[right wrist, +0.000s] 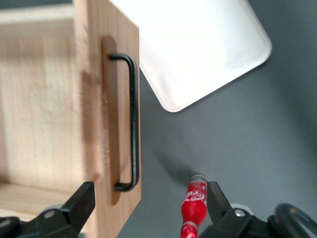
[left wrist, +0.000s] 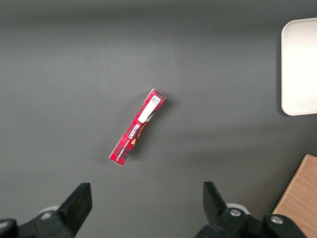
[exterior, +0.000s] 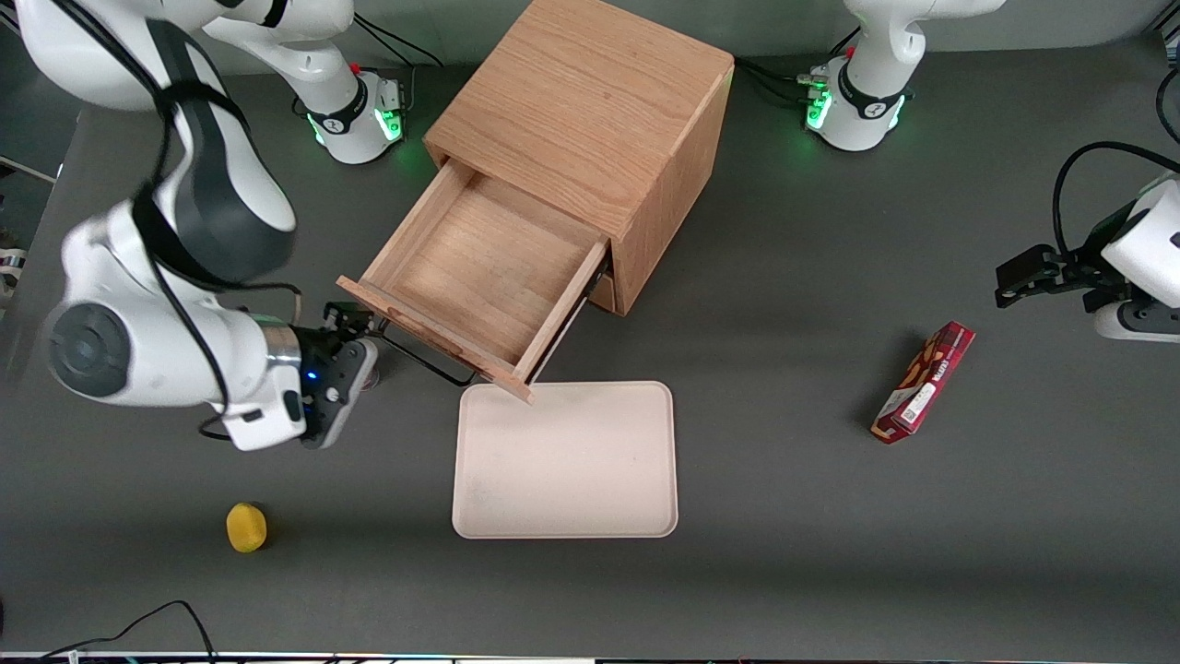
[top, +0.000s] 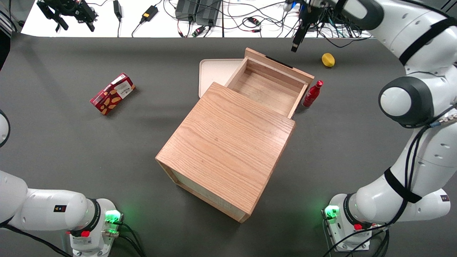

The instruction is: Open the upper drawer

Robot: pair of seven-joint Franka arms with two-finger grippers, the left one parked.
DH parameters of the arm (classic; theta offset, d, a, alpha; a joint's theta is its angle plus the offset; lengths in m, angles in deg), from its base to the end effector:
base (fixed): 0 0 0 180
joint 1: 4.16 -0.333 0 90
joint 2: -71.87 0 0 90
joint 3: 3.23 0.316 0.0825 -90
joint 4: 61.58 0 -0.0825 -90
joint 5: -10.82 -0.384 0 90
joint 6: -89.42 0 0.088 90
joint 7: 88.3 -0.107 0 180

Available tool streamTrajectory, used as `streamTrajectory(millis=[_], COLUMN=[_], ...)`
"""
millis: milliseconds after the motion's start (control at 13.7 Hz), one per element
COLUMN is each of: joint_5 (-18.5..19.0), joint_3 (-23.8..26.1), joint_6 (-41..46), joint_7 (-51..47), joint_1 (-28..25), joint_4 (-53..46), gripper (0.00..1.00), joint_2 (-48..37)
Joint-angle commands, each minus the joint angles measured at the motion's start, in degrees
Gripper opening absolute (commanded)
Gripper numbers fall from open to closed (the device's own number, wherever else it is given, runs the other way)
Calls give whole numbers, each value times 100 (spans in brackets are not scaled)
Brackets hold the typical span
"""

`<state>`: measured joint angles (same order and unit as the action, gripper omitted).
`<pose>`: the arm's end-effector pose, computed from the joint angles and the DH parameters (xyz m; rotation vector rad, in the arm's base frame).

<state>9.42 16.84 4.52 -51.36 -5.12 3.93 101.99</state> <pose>0.6557 0.1908 0.5041 -2.5713 -1.3744 0.1854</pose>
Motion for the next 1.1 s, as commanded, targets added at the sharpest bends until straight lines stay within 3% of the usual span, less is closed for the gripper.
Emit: streamTrajectory(millis=[0, 293, 439, 805, 1024], joint_5=[-105, -97, -114, -62, -70], joint_3=[-12, -91, -370, -1004, -1189], joint_6=[280, 1430, 1520, 1345, -3], joint_7=[-1193, -3739, -4797, -5039, -5030], joint_1=[-53, 17, 35, 70, 105], joint_4=[32, 76, 102, 838, 2897], gripper=[100, 100, 100, 100, 100], joint_2=[-733, -1464, -1535, -1894, -3191])
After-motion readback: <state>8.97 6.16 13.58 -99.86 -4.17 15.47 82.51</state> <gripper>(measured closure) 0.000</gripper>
